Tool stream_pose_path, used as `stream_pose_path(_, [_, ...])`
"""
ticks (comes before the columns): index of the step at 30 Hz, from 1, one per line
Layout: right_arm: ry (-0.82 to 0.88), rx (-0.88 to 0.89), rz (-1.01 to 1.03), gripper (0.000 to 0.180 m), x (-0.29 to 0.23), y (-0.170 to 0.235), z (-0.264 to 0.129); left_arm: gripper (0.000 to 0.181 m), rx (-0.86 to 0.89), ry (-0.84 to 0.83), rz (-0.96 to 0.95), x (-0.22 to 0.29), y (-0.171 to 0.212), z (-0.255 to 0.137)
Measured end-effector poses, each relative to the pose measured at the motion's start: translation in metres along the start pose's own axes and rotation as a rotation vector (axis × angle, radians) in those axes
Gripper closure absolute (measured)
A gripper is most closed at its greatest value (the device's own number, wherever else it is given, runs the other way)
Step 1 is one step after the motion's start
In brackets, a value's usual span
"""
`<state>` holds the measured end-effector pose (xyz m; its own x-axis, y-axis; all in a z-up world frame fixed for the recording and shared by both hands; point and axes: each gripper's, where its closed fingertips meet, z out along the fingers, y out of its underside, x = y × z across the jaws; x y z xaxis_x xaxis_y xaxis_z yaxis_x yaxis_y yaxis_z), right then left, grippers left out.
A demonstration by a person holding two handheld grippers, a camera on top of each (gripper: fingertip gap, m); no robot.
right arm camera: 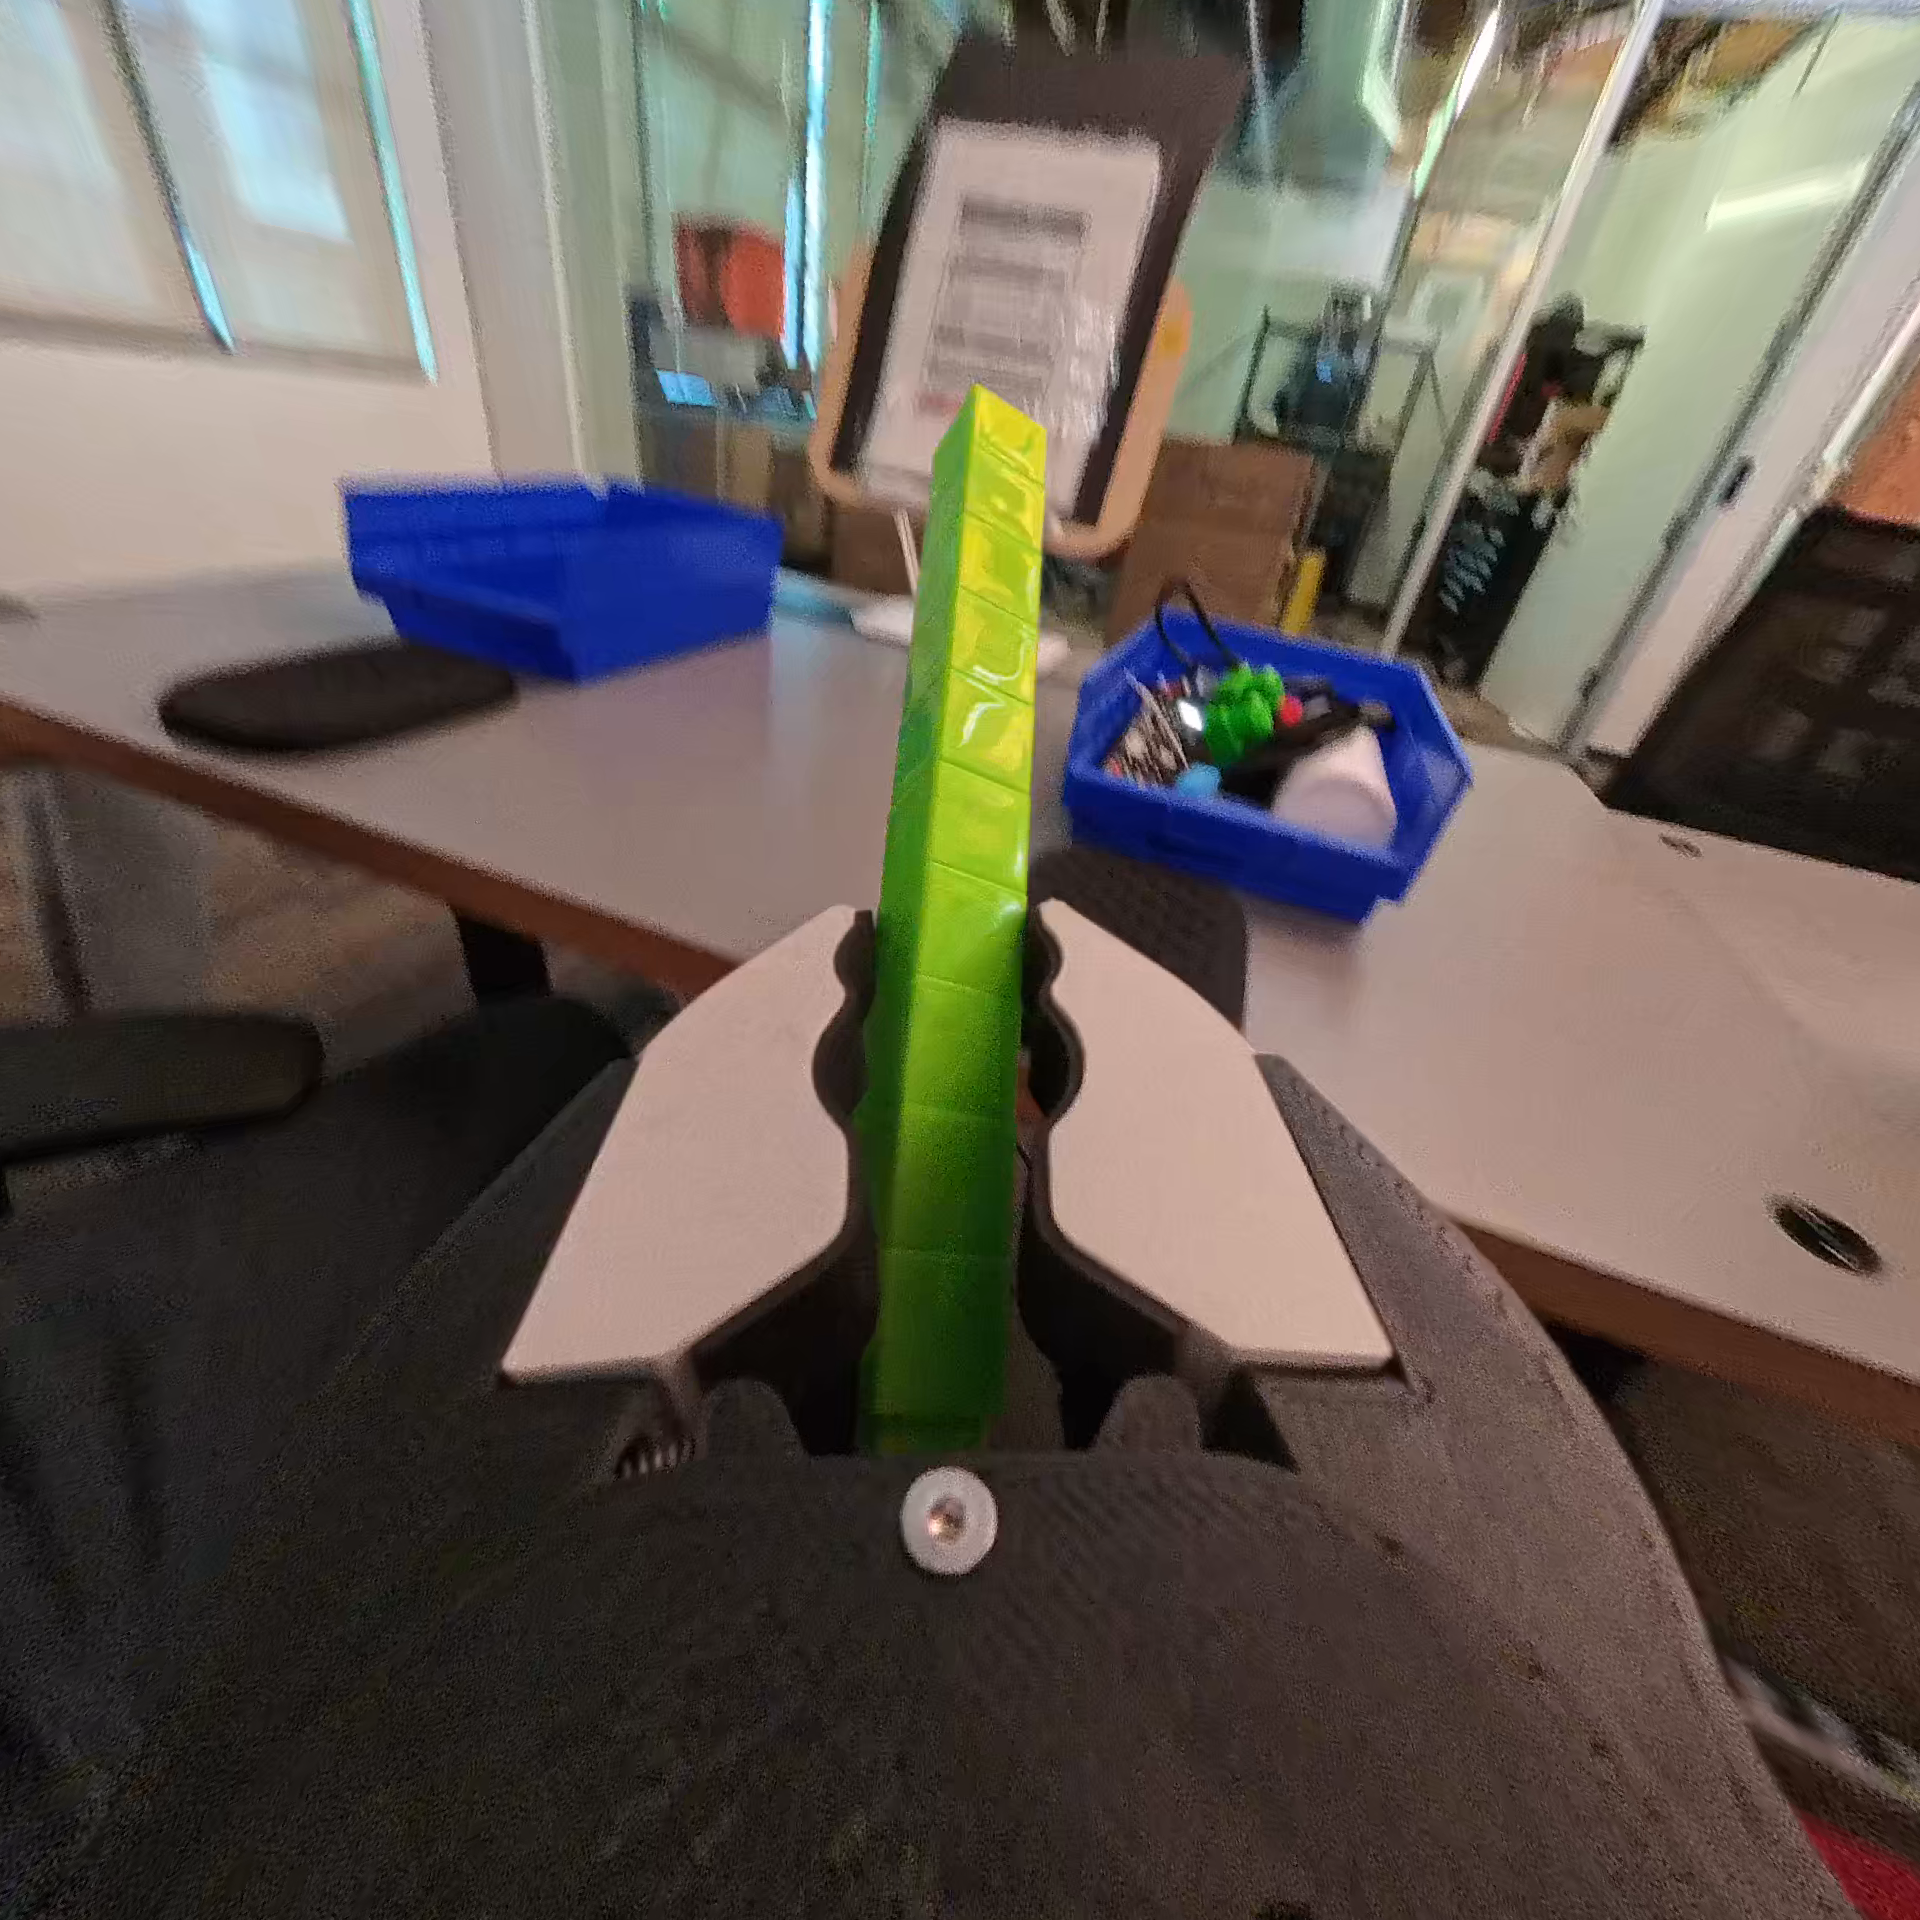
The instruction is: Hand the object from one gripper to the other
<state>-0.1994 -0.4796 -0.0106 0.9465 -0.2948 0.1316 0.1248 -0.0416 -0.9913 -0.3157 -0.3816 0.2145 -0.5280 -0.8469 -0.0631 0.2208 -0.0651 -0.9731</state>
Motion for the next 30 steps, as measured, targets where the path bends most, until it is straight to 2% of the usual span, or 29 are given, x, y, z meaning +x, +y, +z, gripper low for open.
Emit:
stream_pose_path(2, [-0.045,0.160,0.093,0.152,0.001,-0.023,0.016,0.116,0.028,-0.073,0.028,-0.025,0.011,-0.030])
stream_pose_path(4, [-0.159,0.306,0.191,0.152,-0.003,-0.048,0.038,0.118,-0.012,-0.071,0.015,-0.043,0.038,-0.046])
stream_pose_path(7, [-0.425,0.415,0.324,0.152,-0.020,-0.081,0.084,0.105,-0.140,-0.018,-0.060,-0.063,0.090,-0.047])
stream_pose_path(9, [-0.609,0.457,0.419,0.152,-0.033,-0.103,0.115,0.103,-0.176,0.002,-0.123,-0.079,0.110,-0.042])
stream_pose_path(13, [-0.891,0.487,0.528,0.152,-0.053,-0.134,0.173,0.104,-0.061,-0.013,-0.228,-0.133,0.095,-0.034])
stream_pose_path(16, [-0.939,0.415,0.463,0.151,-0.059,-0.135,0.230,0.105,-0.026,0.005,-0.296,-0.175,0.089,-0.022])
stream_pose_path(19, [-0.985,0.388,0.342,0.151,-0.062,-0.138,0.275,0.111,-0.040,-0.045,-0.297,-0.222,0.092,-0.009])
stream_pose_path(23, [-1.002,0.346,0.227,0.152,-0.059,-0.141,0.330,0.134,-0.049,-0.043,-0.236,-0.267,0.095,-0.001])
stream_pose_path(25, [-1.003,0.344,0.161,0.151,-0.055,-0.145,0.353,0.146,-0.057,-0.077,-0.167,-0.290,0.090,-0.001])
stream_pose_path(27, [-0.953,0.348,0.035,0.129,-0.045,-0.151,0.376,0.158,-0.078,-0.157,-0.068,-0.316,0.081,-0.005])
stream_pose_path(30, [-0.874,0.346,-0.101,0.127,-0.022,-0.175,0.397,0.158,-0.131,-0.300,0.110,-0.350,0.061,-0.021])
